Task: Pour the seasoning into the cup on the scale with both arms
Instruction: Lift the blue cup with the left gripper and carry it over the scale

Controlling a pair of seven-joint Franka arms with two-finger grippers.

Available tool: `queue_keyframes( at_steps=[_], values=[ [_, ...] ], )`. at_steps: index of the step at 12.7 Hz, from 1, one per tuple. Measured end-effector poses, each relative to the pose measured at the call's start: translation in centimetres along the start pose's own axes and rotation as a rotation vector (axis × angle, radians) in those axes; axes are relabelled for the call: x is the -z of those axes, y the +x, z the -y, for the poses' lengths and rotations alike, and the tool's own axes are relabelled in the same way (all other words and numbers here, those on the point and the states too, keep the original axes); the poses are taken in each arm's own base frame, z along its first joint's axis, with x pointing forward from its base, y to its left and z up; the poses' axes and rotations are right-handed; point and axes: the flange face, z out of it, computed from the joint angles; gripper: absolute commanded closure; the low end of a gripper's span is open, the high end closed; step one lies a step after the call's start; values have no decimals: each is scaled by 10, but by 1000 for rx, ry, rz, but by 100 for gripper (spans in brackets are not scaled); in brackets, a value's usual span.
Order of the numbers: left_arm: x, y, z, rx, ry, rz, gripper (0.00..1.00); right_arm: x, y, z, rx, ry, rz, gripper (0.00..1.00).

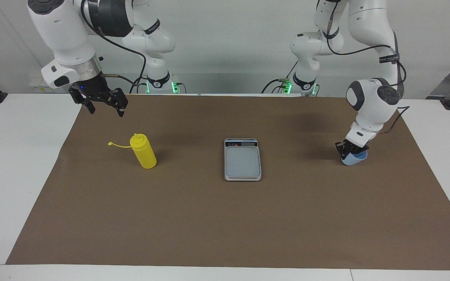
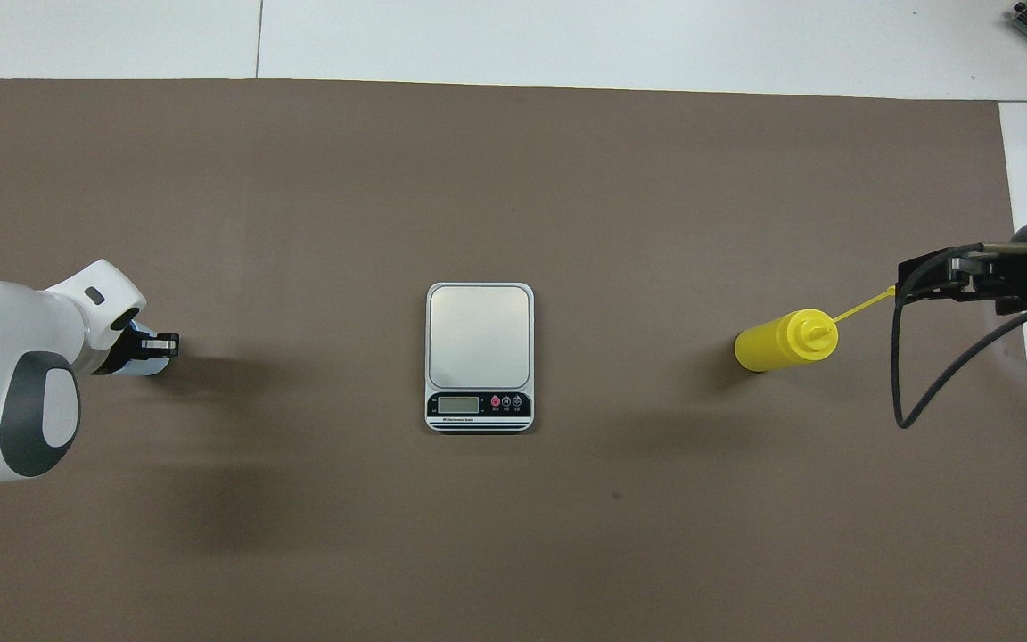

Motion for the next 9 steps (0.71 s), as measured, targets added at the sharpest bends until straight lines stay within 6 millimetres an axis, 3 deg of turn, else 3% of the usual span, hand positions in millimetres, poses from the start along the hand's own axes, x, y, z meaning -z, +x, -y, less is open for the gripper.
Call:
queue_keyframes(
  at_steps=[4,6,9],
  values=[
    [9,8,-13,-24,-2,7,100,0,0,0,0,0,0,0],
    [14,12,-37,-15,-6,9,100,0,0,0,0,0,0,0],
    [16,12,-89,55,-12,4,100,0,0,0,0,0,0,0]
  ],
)
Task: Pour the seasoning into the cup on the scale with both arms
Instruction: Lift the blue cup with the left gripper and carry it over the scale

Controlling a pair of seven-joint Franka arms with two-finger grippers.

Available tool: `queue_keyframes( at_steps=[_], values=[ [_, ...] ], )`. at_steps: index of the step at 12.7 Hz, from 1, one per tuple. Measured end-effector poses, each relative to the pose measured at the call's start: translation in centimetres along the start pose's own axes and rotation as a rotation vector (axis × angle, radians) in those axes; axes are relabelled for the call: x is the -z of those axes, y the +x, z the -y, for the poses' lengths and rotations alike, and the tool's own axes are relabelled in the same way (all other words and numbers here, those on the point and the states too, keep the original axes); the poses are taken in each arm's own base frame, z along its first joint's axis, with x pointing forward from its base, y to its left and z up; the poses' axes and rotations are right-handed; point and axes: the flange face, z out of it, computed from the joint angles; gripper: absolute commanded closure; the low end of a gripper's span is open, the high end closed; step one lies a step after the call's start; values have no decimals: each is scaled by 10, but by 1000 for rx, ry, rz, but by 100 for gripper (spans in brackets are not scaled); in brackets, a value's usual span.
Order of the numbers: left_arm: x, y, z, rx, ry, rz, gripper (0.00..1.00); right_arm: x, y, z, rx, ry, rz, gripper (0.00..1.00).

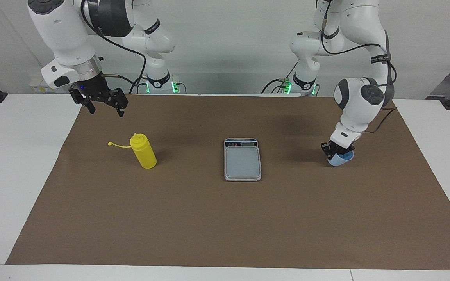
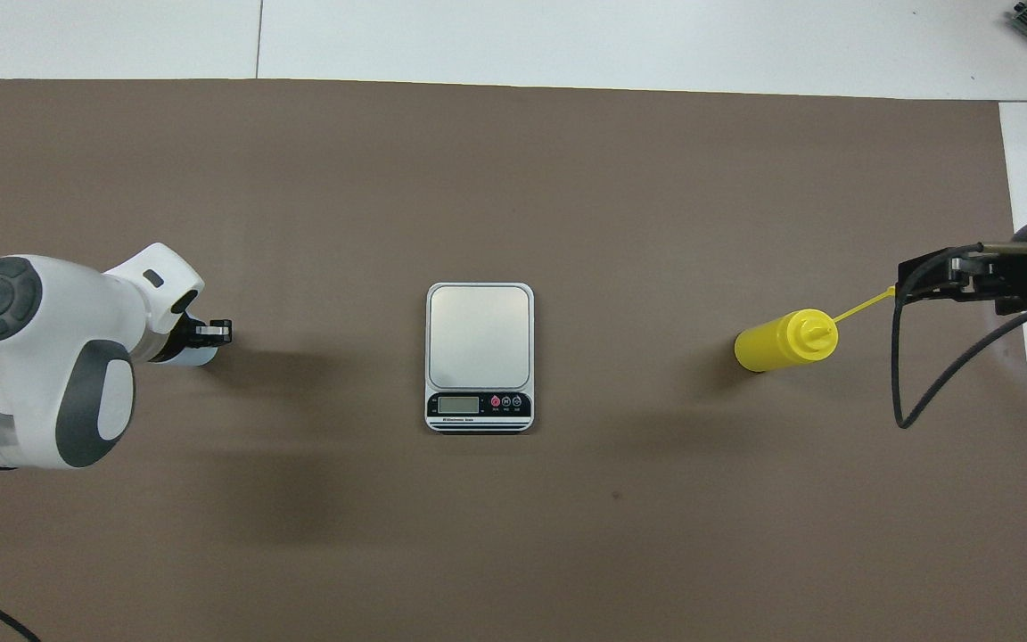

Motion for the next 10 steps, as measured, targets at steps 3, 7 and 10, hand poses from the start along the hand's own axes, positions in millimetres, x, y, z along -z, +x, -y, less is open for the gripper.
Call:
queue_keyframes(
  at_steps=[3,7,10],
  values=[
    [2,-7,-50,70,-7,-5,100,0,0,0,0,0,0,0],
    [8,-14,-95,149,-17,-17,100,0,0,0,0,0,1,0],
    [15,-23,-131,190,-29,-28,100,0,0,0,0,0,2,0]
  ],
)
